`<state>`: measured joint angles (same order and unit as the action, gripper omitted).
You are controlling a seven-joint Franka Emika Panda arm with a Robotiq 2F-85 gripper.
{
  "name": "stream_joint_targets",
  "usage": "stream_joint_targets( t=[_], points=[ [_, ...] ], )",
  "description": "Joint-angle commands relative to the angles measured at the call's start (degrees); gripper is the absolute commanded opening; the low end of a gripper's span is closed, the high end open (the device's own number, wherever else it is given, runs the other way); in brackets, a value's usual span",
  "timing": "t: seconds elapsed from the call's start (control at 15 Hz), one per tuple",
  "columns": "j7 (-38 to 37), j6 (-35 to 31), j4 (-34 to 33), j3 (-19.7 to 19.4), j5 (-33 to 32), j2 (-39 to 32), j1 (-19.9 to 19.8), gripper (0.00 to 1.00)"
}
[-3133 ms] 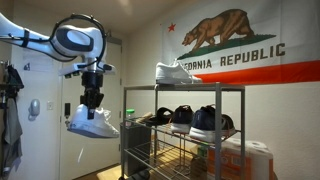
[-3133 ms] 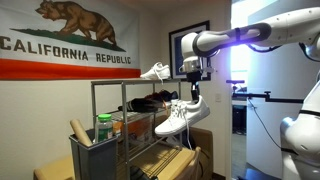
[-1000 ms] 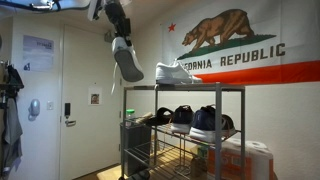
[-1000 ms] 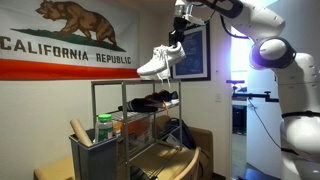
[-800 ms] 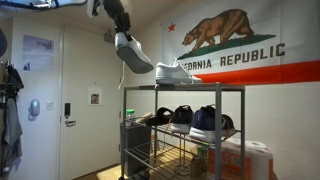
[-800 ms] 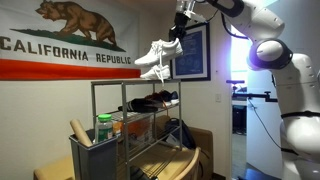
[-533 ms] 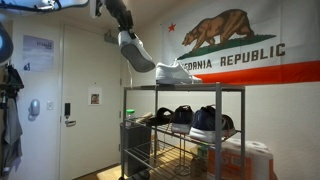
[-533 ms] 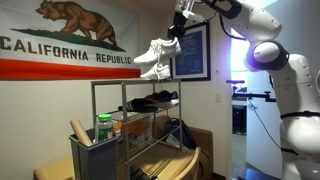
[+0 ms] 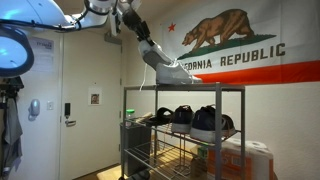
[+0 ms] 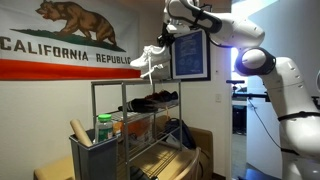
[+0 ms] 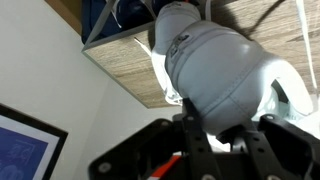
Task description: Move the white shoe from the bottom to the top shelf of the shoe rack
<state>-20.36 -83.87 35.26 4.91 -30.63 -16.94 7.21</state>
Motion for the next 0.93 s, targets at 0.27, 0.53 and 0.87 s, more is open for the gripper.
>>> stream_joint_targets(
  t=[0.27, 0.53, 0.87],
  points=[
    [-7.1, -2.0, -0.1, -0.7, -2.8, -3.4, 0.3, 0.05],
    [-9.8, -1.8, 0.4, 0.1, 0.5, -3.0, -0.8, 0.04],
    [-15.6, -1.9, 1.6, 0.4, 4.7, -1.8, -1.7, 0.04]
  ],
)
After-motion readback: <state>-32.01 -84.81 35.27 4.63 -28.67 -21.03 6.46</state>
